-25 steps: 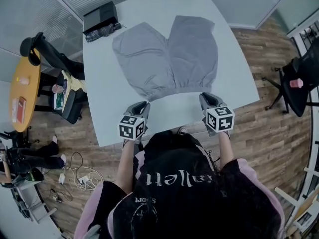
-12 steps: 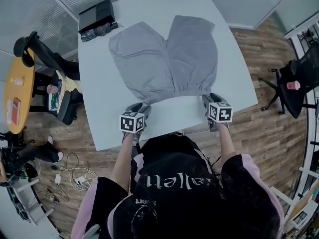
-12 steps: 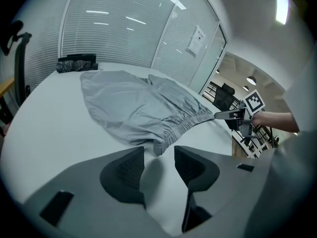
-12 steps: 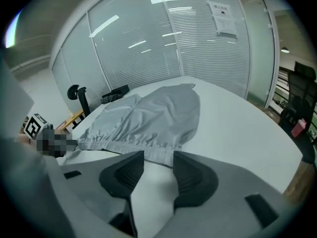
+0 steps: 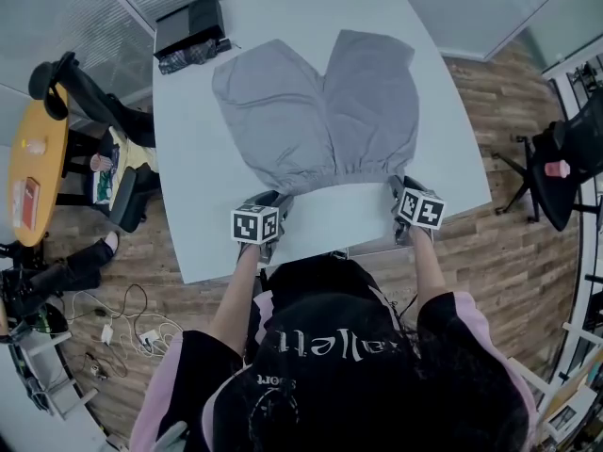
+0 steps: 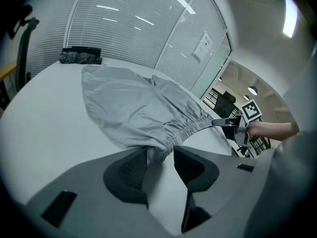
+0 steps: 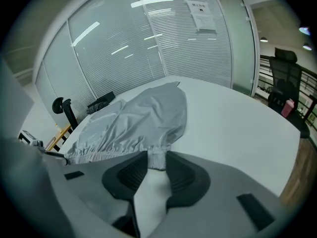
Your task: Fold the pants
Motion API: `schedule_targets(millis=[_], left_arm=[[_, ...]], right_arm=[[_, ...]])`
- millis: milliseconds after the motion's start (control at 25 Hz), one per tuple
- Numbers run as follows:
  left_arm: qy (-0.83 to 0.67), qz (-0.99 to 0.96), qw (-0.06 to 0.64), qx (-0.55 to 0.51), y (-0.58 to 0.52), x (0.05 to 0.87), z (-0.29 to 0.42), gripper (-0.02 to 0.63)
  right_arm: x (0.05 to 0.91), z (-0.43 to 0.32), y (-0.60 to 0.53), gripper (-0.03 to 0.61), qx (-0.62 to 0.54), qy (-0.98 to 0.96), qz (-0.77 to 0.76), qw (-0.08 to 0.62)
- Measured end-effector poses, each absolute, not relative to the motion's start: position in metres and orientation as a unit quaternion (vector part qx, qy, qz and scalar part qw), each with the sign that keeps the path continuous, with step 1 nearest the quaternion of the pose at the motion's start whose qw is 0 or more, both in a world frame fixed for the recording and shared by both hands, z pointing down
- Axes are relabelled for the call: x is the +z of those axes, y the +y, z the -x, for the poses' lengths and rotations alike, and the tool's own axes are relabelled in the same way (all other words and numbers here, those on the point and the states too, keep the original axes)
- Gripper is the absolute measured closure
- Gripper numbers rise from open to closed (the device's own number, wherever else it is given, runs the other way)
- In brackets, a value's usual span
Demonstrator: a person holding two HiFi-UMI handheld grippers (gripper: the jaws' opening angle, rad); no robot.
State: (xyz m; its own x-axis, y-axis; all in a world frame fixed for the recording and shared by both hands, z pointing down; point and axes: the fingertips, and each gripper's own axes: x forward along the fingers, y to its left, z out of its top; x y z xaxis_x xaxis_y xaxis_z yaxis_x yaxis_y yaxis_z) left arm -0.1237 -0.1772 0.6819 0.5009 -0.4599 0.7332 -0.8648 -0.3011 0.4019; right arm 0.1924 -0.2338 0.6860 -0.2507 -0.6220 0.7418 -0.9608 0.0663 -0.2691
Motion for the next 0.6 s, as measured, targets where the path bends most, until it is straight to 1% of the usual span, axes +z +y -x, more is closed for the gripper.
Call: schedule_targets(millis=[80,120,160,200,240,600], left_arm=[[-0.424,-0.772,0.397,0.258,-0.179,0.680,0.118,0.428],[-0.421,-0.773,0.394,0.263,-0.179,0.681,0.116,0.430],[-0.419,-0.774,0.391,0.268,-0.179,0.681,0.115,0.444],[-0.418,-0.775,0.387,0.273,-0.179,0.681,0.115,0.502],[-0.417,-0.777,0.383,0.274,-0.178,0.679,0.116,0.531],[-0.392,-0.823,0.347,0.219,-0.165,0.630,0.114,0.552]], right_arm=[[0.684,-0.191,-0.232,0.492,0.379,-0.693,-0.573,0.220],[0.683,-0.191,-0.230,0.501,0.380,-0.692,-0.575,0.215],[0.681,-0.191,-0.229,0.512,0.382,-0.692,-0.576,0.210],[0.679,-0.190,-0.226,0.520,0.385,-0.692,-0.576,0.203],[0.676,-0.189,-0.224,0.523,0.388,-0.694,-0.575,0.196],[0.637,-0.171,-0.203,0.532,0.397,-0.730,-0.538,0.140]])
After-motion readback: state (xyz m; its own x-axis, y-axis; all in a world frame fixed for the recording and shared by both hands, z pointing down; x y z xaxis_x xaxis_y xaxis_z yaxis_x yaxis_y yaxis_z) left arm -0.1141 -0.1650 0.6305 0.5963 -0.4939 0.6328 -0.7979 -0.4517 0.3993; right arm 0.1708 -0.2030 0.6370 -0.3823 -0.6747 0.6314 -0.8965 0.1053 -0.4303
